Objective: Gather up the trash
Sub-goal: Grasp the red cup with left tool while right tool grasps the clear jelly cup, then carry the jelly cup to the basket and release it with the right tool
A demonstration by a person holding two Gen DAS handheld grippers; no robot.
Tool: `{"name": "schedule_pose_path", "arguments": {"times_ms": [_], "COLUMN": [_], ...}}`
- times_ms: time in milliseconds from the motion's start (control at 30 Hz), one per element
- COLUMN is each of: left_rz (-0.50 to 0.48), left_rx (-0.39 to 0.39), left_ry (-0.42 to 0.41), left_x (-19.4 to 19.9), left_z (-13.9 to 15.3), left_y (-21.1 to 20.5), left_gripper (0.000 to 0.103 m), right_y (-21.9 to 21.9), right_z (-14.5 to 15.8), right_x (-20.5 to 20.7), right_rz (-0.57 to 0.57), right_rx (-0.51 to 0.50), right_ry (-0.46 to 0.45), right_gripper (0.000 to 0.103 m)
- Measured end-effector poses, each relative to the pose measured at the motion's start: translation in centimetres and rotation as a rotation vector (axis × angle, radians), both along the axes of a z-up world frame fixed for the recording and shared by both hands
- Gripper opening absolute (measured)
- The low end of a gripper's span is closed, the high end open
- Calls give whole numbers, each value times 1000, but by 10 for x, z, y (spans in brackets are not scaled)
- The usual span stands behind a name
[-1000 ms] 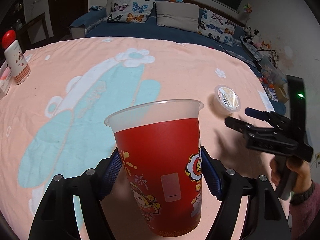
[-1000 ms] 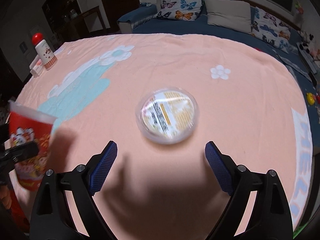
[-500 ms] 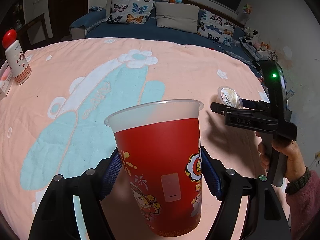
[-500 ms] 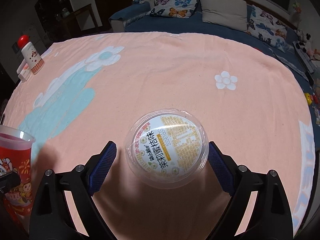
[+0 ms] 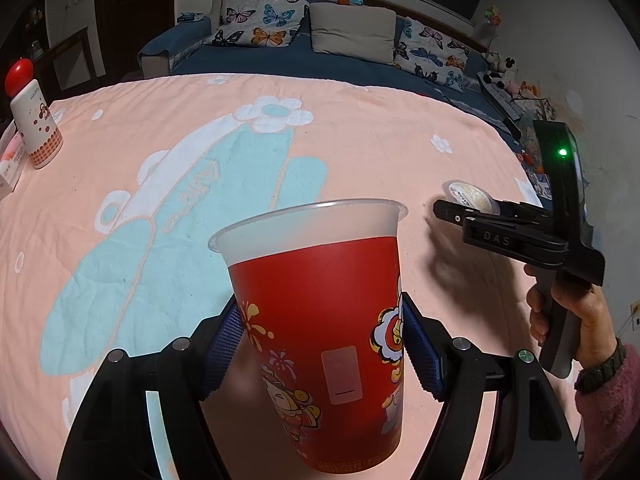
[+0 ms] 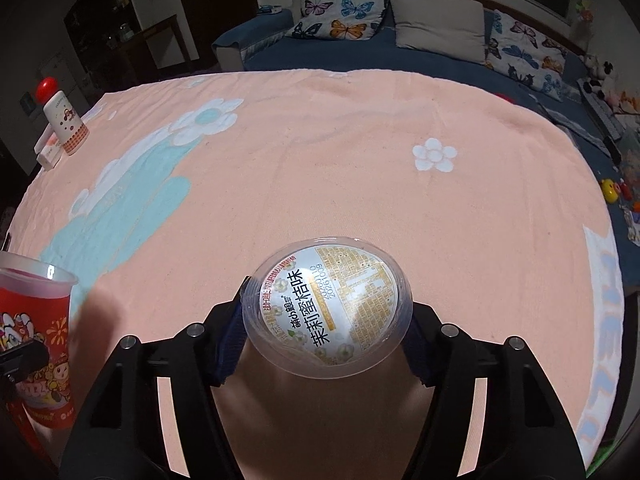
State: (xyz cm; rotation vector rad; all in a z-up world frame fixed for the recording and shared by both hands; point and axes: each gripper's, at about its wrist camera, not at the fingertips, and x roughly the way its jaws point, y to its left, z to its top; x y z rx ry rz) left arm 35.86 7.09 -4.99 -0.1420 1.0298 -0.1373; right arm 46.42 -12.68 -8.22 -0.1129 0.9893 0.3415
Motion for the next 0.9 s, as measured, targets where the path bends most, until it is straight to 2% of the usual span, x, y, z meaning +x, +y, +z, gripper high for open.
{"name": "schedule_pose_path", "arguments": {"times_ms": [267, 533, 900], "left_rz": [-34, -91, -209], "left_rx": [6, 0, -2], "left_ry": [-19, -40, -52], "left_x": [-15, -40, -74], "left_z": [8, 18, 23], "left_y": [-13, -44, -104], "left_gripper": [72, 72, 72], "right_y": [-18, -45, -116], "right_z": [14, 28, 43], "right_x": [-41, -90, -160], "right_rz": [-10, -44, -161], "right_rx": [-10, -23, -23], "right_ry": [-20, -34, -52], "right_gripper": [65, 65, 65]}}
